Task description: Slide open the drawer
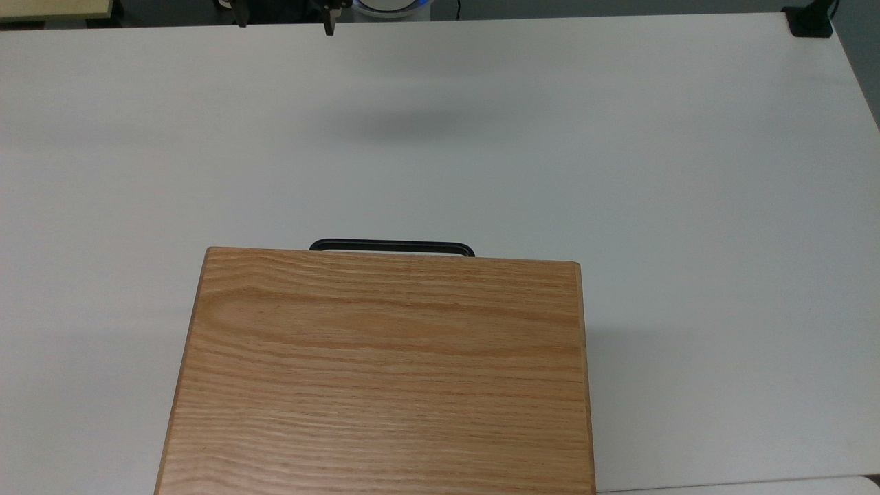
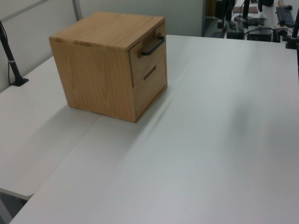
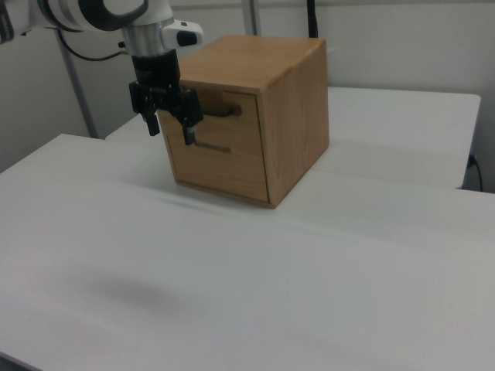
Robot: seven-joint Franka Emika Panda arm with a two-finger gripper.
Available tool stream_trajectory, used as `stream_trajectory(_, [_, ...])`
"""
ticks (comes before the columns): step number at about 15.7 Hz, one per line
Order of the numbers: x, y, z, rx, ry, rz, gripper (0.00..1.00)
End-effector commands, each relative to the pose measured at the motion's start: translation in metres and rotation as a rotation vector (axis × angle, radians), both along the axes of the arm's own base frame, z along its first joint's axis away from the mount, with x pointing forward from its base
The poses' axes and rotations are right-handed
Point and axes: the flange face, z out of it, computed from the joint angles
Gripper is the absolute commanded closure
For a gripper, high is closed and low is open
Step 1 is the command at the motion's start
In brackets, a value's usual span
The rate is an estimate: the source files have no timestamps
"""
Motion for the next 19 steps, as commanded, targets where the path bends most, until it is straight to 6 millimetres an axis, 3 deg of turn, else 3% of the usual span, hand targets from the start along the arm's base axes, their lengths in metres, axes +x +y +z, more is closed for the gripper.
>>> stream_trajectory(1, [-0.002,-0.002,-0.001,-0.007,0.003,0.012,0.0])
stream_trajectory(13, [0.004,-0.004,-0.007,0.007,-0.006,-0.016,0.0])
stream_trajectory(19, [0.014,-0.006,-0.003,0.078,-0.092,-0.227,0.0])
